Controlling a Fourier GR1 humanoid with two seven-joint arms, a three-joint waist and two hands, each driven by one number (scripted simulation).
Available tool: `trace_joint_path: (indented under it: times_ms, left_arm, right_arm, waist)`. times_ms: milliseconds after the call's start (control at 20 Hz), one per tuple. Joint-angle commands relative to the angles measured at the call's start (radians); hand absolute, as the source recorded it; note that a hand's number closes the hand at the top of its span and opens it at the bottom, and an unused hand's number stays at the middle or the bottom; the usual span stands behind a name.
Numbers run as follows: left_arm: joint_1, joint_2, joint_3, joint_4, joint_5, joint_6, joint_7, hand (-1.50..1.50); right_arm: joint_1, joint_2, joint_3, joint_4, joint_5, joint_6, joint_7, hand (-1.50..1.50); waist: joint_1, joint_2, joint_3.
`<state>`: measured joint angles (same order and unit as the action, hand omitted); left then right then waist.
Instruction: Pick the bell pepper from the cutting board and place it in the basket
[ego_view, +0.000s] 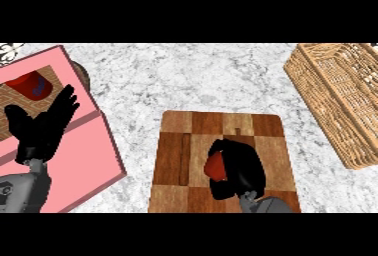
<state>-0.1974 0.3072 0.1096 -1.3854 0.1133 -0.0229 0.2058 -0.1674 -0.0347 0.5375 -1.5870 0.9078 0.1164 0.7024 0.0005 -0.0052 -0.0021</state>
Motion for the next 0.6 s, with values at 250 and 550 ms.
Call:
trace_joint_path:
  times_ms: [250, 550]
  left_arm:
    - [-0.035, -0.04, -0.025, 0.009, -0.034, 0.006, 0.008, 0.0]
    - [-0.054, -0.031, -0.029, -0.002, -0.026, -0.02, -0.013, 0.0]
  right_arm:
    - [-0.258, 0.034, -0.09, 0.256, -0.049, -0.139, 0.194, 1.5]
    - [-0.45, 0.034, -0.347, 0.37, 0.016, -0.284, 0.471, 1.5]
  waist:
    - [0.038, 0.018, 0.003]
    - [0.097, 0.045, 0.001]
